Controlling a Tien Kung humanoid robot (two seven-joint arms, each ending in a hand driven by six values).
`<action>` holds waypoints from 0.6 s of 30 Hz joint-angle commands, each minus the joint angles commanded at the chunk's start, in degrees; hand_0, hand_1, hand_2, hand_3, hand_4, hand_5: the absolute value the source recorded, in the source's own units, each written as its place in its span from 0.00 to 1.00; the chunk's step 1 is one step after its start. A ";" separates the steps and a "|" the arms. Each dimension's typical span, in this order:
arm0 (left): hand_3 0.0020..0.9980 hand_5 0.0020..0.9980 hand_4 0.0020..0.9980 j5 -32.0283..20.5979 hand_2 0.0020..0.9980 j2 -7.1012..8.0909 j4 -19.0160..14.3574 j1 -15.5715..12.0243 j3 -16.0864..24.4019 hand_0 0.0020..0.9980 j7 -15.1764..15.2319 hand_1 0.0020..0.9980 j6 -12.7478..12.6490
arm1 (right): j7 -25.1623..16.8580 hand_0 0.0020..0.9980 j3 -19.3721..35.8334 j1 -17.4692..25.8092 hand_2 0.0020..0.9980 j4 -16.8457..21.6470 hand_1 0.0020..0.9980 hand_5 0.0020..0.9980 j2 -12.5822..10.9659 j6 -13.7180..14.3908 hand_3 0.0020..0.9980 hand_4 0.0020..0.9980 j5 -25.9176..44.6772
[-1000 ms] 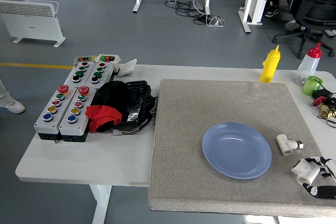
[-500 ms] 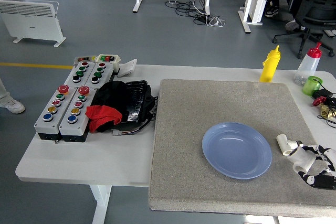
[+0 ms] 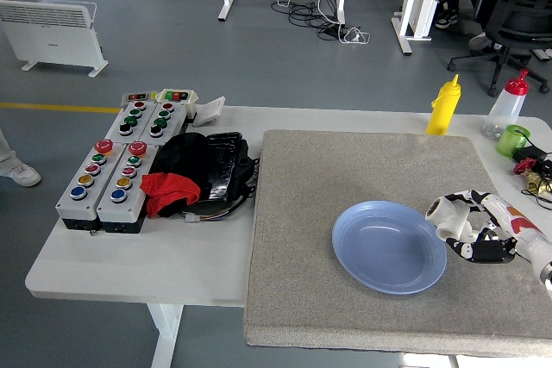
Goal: Pick pipe place plate twice
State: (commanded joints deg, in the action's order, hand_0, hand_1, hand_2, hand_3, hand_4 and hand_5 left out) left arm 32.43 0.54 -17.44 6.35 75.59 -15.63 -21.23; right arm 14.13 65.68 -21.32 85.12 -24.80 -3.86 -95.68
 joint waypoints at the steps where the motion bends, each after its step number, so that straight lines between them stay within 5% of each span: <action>1: 0.77 1.00 0.40 0.11 0.73 -0.01 -0.02 -0.03 0.03 0.73 -0.07 0.70 -0.04 | -0.01 0.35 -2.26 -1.49 0.68 -0.37 0.51 0.13 -0.44 -0.02 0.72 0.60 -0.32; 7: 0.77 1.00 0.40 0.08 0.73 0.04 -0.07 -0.31 -0.09 0.73 -0.10 0.70 -0.23 | 0.02 0.36 -12.73 -8.93 0.68 -3.76 0.51 0.13 -1.74 -0.80 0.72 0.60 -0.93; 15: 0.77 1.00 0.40 0.03 0.73 0.13 -0.08 -0.40 -0.33 0.74 -0.11 0.70 -0.41 | -0.16 0.38 -20.85 -16.41 0.69 -10.30 0.54 0.14 0.13 -1.14 0.72 0.60 -2.65; 16: 0.77 1.00 0.40 -0.20 0.72 0.15 -0.05 -0.38 -0.49 0.74 -0.01 0.70 -0.42 | -0.22 0.46 -21.74 -17.13 0.71 -11.20 0.59 0.13 0.37 -1.01 0.73 0.60 -3.37; 18: 0.77 1.00 0.40 -0.60 0.72 0.17 -0.02 -0.34 -0.74 0.74 0.17 0.70 -0.44 | -0.33 0.46 -23.00 -18.15 0.71 -12.66 0.59 0.13 0.78 -0.67 0.73 0.60 -4.49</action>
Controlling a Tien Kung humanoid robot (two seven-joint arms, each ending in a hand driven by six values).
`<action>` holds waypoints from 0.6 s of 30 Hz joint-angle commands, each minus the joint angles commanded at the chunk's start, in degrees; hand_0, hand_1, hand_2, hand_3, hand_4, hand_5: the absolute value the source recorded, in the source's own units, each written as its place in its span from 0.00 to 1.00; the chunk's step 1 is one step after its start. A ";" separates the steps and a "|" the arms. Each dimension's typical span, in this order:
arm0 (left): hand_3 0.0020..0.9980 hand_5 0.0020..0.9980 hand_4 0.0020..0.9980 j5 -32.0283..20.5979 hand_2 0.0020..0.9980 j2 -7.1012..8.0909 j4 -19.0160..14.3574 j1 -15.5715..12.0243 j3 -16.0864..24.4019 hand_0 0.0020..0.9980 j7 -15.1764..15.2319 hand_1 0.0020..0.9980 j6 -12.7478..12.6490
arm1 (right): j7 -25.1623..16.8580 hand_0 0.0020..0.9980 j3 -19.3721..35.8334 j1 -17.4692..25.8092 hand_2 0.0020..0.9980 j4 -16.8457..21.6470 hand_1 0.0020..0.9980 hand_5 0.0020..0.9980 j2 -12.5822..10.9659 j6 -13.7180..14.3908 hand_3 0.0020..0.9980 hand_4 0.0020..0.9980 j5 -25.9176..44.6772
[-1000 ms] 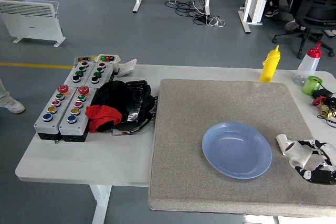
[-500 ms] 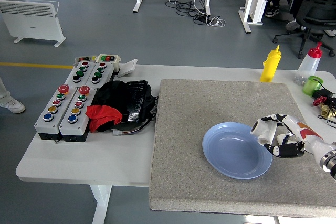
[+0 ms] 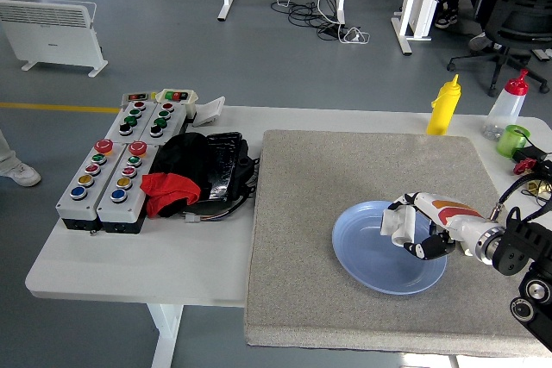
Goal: Pick pipe place plate twice
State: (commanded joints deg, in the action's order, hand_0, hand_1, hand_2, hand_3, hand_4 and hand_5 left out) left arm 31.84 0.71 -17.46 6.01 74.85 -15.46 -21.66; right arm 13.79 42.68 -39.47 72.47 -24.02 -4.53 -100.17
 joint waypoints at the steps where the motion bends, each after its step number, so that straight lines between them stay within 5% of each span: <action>1: 0.77 1.00 0.40 -0.14 0.72 0.00 0.01 0.02 -0.07 0.74 0.07 0.70 -0.02 | -0.04 0.46 -0.41 -0.36 0.71 -0.61 0.59 0.13 0.19 0.17 0.73 0.60 -0.36; 2: 0.77 1.00 0.40 -0.33 0.72 0.00 0.02 0.07 -0.19 0.74 0.14 0.70 -0.03 | 0.32 0.46 -0.93 -0.89 0.71 -1.50 0.59 0.13 0.56 -0.02 0.73 0.60 -1.15; 3: 0.76 1.00 0.40 -0.39 0.72 0.00 0.03 0.09 -0.22 0.74 0.16 0.70 -0.03 | 0.44 0.65 -1.09 -1.06 0.81 -1.79 0.70 0.15 0.68 -0.09 0.77 0.62 -1.40; 9: 0.76 1.00 0.40 -0.97 0.72 -0.01 0.07 0.39 -0.54 0.74 0.40 0.70 -0.16 | -0.15 0.65 -3.14 -2.55 0.81 -5.18 0.70 0.15 1.96 0.32 0.77 0.62 -3.46; 10: 0.76 1.00 0.40 -1.00 0.72 -0.01 0.07 0.43 -0.56 0.74 0.42 0.70 -0.17 | -0.51 0.84 -3.29 -2.65 0.91 -5.77 0.81 0.15 2.17 0.74 0.85 0.63 -3.86; 15: 0.76 1.00 0.40 -1.26 0.72 -0.07 0.09 0.65 -0.54 0.74 0.69 0.70 -0.41 | -3.00 0.84 -4.09 -2.77 0.91 -9.09 0.81 0.15 2.77 3.50 0.85 0.63 -5.34; 16: 0.76 1.00 0.40 -1.36 0.72 -0.07 0.10 0.68 -0.58 0.74 0.76 0.70 -0.43 | -3.04 0.96 -4.15 -2.73 0.98 -9.36 0.88 0.15 2.74 3.65 0.94 0.67 -5.57; 18: 0.76 1.00 0.40 -1.67 0.72 -0.06 0.13 0.71 -0.75 0.74 0.92 0.70 -0.49 | -2.96 0.96 -4.18 -2.64 0.98 -9.73 0.88 0.15 2.70 3.79 0.94 0.67 -6.03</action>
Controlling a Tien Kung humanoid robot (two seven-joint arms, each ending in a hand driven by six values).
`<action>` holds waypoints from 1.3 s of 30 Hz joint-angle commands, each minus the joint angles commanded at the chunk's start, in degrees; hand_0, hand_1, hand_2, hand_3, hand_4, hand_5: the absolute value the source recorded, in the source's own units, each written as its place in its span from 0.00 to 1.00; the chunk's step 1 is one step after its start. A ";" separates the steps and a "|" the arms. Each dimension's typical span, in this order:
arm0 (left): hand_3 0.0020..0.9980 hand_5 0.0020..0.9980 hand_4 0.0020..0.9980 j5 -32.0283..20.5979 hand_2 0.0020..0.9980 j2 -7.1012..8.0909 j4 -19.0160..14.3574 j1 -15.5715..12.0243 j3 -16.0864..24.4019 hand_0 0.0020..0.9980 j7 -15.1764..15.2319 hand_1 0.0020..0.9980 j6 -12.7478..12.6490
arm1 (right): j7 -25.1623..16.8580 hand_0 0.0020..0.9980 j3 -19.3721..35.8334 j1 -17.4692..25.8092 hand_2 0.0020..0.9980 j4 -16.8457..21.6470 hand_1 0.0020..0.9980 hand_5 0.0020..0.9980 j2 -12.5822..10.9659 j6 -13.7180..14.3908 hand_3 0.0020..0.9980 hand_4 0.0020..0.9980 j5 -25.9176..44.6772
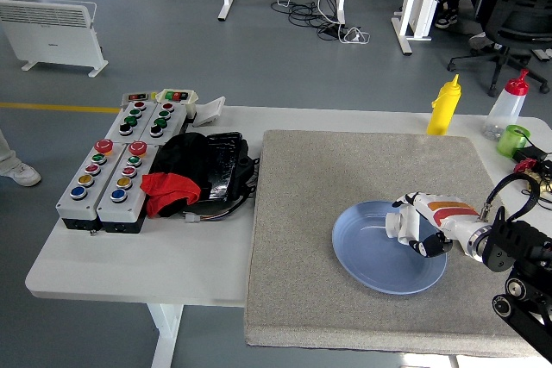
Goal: Pick pipe place plate twice
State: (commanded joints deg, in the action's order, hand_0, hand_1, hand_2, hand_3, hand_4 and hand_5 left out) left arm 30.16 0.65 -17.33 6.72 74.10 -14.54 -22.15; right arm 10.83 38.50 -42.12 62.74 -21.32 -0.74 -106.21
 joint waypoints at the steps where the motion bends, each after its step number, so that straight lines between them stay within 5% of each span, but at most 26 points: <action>1: 0.76 1.00 0.40 -0.37 0.72 0.01 0.03 0.01 -0.20 0.74 0.16 0.70 -0.08 | 0.11 0.96 0.02 0.05 0.98 -0.22 0.88 0.15 -0.01 0.02 0.94 0.67 -0.29; 4: 0.76 1.00 0.40 -1.02 0.72 -0.03 0.07 0.03 -0.54 0.74 0.48 0.70 -0.33 | 0.59 0.98 0.37 0.24 1.00 -0.44 0.90 0.16 -0.05 -0.19 1.00 0.69 -0.49; 21: 0.76 1.00 0.40 -0.73 0.72 -0.05 0.13 0.26 -0.23 0.74 0.46 0.70 -0.24 | 1.08 1.00 9.15 2.41 1.00 6.00 0.91 0.19 -3.77 -3.39 1.00 0.71 1.44; 30: 0.76 1.00 0.40 -0.85 0.71 0.03 0.15 0.42 -0.31 0.74 0.51 0.70 -0.21 | 1.18 1.00 10.30 2.44 1.00 1.92 0.91 0.21 -6.70 -9.22 1.00 0.74 5.84; 39: 0.76 1.00 0.40 -0.19 0.71 -0.10 0.08 0.49 -0.08 0.74 -0.10 0.70 -0.40 | 2.19 1.00 9.55 2.47 1.00 -3.48 0.91 0.22 -5.27 -11.24 0.99 0.75 10.94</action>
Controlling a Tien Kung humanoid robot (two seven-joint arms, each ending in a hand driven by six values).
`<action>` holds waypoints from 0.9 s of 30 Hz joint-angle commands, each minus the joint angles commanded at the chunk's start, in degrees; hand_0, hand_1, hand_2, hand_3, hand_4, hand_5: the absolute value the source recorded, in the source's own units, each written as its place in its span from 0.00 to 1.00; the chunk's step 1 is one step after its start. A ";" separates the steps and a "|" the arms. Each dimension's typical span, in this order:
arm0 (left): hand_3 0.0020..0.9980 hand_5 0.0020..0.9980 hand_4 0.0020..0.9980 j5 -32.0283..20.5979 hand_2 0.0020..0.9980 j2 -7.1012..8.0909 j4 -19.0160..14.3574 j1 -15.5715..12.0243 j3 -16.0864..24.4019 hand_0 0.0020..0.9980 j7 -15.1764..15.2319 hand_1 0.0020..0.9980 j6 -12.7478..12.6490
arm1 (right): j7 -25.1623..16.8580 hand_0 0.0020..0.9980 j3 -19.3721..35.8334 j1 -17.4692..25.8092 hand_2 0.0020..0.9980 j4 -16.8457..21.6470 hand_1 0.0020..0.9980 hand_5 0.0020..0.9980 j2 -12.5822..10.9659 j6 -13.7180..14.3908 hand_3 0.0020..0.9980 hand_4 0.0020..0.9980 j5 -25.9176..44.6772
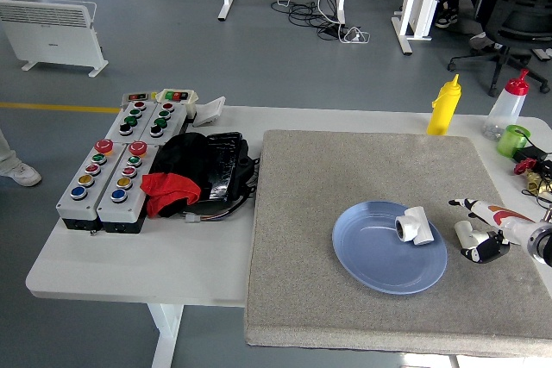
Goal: Pick pipe place plate twice
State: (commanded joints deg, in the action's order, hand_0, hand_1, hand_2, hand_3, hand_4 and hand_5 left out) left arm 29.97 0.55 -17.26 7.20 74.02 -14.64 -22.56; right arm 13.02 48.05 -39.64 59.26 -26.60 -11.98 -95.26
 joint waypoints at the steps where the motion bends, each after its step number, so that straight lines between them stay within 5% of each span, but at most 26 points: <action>1: 0.76 1.00 0.40 0.00 0.71 -0.01 0.00 0.00 -0.01 0.74 -0.03 0.70 -0.01 | 0.03 1.00 -0.02 0.00 1.00 -0.21 0.91 0.22 0.09 -0.01 0.98 0.75 -0.06; 24: 0.76 1.00 0.40 1.41 0.71 -0.28 -0.27 -0.79 0.59 0.74 -1.33 0.70 -0.83 | -3.12 0.96 -4.37 -3.03 0.94 -8.43 0.86 0.23 2.01 1.25 0.90 0.74 -1.75; 25: 0.76 1.00 0.40 1.44 0.72 -0.29 -0.27 -0.83 0.58 0.74 -1.37 0.70 -0.83 | -3.20 0.88 -4.48 -2.98 0.84 -8.45 0.80 0.23 2.01 1.18 0.83 0.73 -1.73; 27: 0.76 1.00 0.40 1.47 0.72 -0.29 -0.27 -0.88 0.60 0.74 -1.38 0.70 -0.82 | -3.35 0.88 -4.59 -2.93 0.84 -8.44 0.80 0.23 2.01 1.28 0.83 0.73 -1.77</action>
State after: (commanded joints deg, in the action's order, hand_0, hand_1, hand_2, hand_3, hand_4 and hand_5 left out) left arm 31.44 0.27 -17.53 6.33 74.61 -16.02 -23.37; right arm 9.67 43.46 -42.57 50.82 -24.59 -10.70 -97.04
